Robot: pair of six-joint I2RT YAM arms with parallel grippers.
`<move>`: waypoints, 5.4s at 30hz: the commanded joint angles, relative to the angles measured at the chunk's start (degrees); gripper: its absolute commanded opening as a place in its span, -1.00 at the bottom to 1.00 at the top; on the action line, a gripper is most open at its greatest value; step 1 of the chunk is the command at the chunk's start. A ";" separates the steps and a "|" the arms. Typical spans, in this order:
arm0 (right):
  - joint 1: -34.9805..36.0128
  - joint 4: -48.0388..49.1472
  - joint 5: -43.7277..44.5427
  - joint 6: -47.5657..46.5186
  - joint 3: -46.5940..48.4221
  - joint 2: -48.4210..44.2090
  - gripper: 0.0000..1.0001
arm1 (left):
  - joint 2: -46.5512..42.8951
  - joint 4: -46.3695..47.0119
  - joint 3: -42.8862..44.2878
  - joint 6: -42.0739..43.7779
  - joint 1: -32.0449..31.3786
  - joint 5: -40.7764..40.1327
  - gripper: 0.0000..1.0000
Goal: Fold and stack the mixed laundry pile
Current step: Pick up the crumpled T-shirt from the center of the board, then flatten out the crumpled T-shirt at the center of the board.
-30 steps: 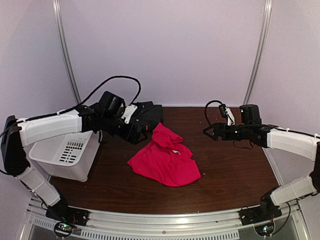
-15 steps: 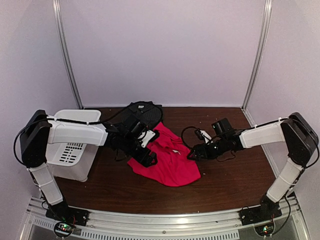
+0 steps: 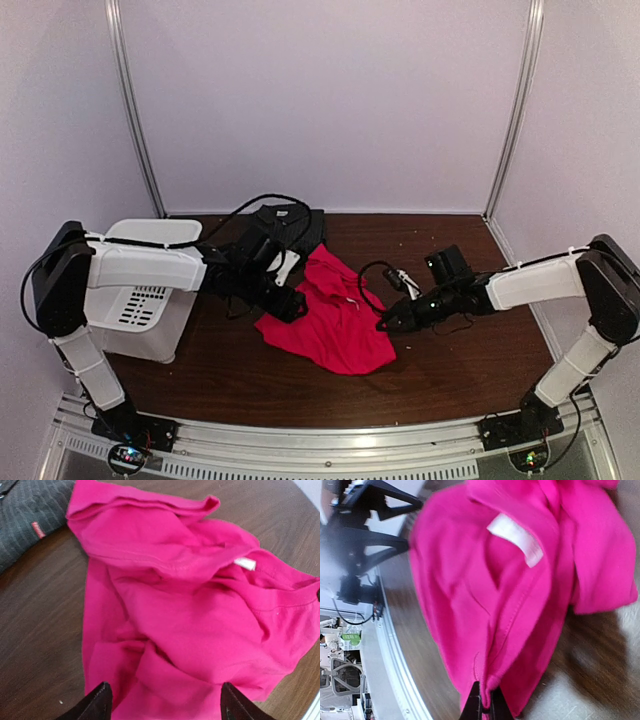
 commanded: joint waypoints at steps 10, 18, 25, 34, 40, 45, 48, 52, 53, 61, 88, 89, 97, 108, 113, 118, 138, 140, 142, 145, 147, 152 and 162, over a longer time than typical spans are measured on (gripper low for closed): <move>4.66 5.87 -6.00 4.53 18.00 -10.11 -1.00 | -18.47 14.99 -9.42 -2.91 8.06 12.06 0.63; 10.92 12.05 -4.73 8.77 35.37 4.72 -1.00 | -29.33 27.51 -21.52 -2.85 2.87 12.16 0.88; 15.13 10.73 -5.15 11.94 52.88 16.95 -1.00 | -28.51 29.17 -22.31 -7.06 2.09 2.89 0.79; 8.49 11.83 -1.56 12.23 38.93 7.77 0.17 | -28.91 21.44 -24.78 -14.90 6.48 -8.94 -0.99; 3.31 -1.38 11.41 1.96 27.34 4.28 0.36 | -29.51 13.05 -28.17 -16.53 10.03 -9.55 -1.00; 3.20 -3.50 17.25 -0.39 19.73 7.81 0.46 | -28.76 11.00 -28.82 -16.59 11.36 -8.40 -1.00; 3.26 -3.94 21.42 -0.60 19.25 11.25 0.50 | -27.68 11.01 -28.23 -16.41 11.36 -7.44 -1.00; 3.41 -5.74 24.09 -0.91 21.93 16.34 0.54 | -27.13 12.07 -27.08 -15.90 11.36 -6.54 -1.00; 3.52 -6.15 23.74 -1.14 22.79 17.59 0.54 | -26.84 12.29 -26.32 -15.67 11.36 -6.57 -1.00; 0.60 -12.27 25.89 -3.65 24.02 16.25 -1.00 | -25.43 12.11 -18.09 -11.73 11.43 -2.65 -1.00; -12.45 -19.83 17.72 -5.43 7.31 -19.04 -1.00 | -29.20 14.23 -24.76 -3.61 2.07 -0.94 0.35; -12.45 -19.58 17.35 -5.09 7.70 -19.28 -1.00 | -25.37 13.92 -21.32 -3.48 1.28 -1.14 0.39; -12.36 -22.89 17.98 -6.50 8.80 -23.23 -1.00 | -0.59 4.89 -0.47 -8.05 1.93 -10.61 0.81; -12.45 -24.99 19.60 -7.07 10.86 -26.27 -1.00 | 9.60 -1.77 5.12 -12.35 5.21 -8.39 0.25; -12.45 -27.81 20.50 -7.63 15.06 -29.44 -1.00 | 5.47 1.72 -0.52 -12.06 5.34 -2.80 -0.89; -12.47 -33.94 23.26 -9.91 23.98 -34.70 -1.00 | -8.19 4.30 -5.20 -8.19 5.32 -2.27 -1.00; -14.90 -28.75 35.94 -15.94 41.75 0.42 -0.87 | -19.76 -0.78 -12.87 -8.42 10.93 -5.88 -1.00; -14.91 -31.97 35.57 -15.82 44.53 6.14 -0.53 | -18.51 -4.00 -12.07 -10.06 11.86 -11.21 -0.88; -14.83 -33.59 35.19 -15.11 43.67 6.76 -0.10 | -18.23 -7.25 -10.95 -10.66 12.10 -16.42 -0.41; -14.91 -30.04 33.94 -13.84 35.23 0.31 0.23 | -19.96 -3.14 -11.38 -5.80 10.92 -10.84 0.13; -14.91 -30.07 30.53 -12.29 29.96 -4.31 0.24 | -20.14 1.42 -10.86 -2.89 6.26 -8.51 0.27; -11.87 -25.47 18.66 -5.85 12.95 -18.95 0.17 | -11.14 5.78 -5.55 0.51 -2.23 -4.32 0.27; -10.16 -22.47 21.80 2.34 -5.41 -25.65 0.17 | 14.45 3.60 18.59 -3.64 -6.61 -8.50 0.29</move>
